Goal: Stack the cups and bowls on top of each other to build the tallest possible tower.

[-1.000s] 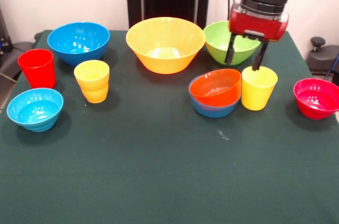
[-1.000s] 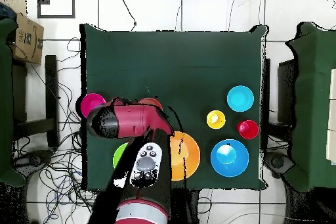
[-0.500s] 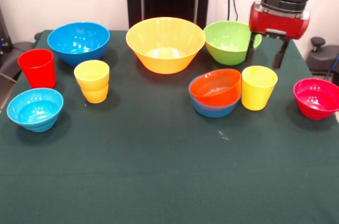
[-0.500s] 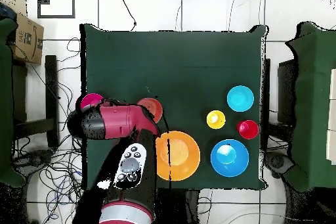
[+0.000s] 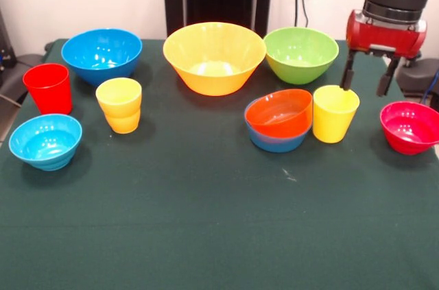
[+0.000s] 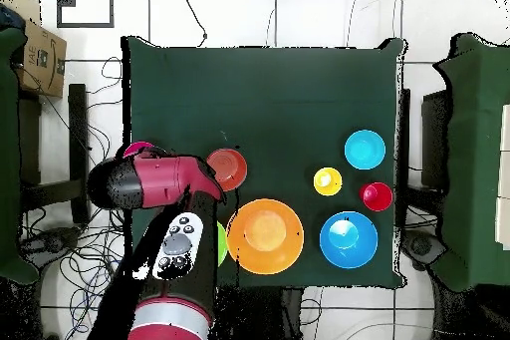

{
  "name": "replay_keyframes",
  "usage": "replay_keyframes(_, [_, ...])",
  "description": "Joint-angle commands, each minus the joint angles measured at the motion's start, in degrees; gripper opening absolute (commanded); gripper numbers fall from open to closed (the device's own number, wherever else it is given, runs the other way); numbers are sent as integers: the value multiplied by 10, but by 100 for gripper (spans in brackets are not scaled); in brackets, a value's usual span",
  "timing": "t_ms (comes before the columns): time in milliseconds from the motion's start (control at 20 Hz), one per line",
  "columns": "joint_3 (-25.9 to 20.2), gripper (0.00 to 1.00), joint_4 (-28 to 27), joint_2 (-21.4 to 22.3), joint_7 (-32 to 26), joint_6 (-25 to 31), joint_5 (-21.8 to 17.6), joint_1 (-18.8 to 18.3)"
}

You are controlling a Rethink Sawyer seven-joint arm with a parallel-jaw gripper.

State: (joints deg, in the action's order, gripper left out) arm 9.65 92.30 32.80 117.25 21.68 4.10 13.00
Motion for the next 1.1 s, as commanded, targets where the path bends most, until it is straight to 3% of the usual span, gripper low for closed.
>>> replay_keyframes(50, [-29, 100, -19, -52, 90, 27, 16, 7])
replay_keyframes(1100, [-45, 100, -17, -94, 83, -29, 14, -2])
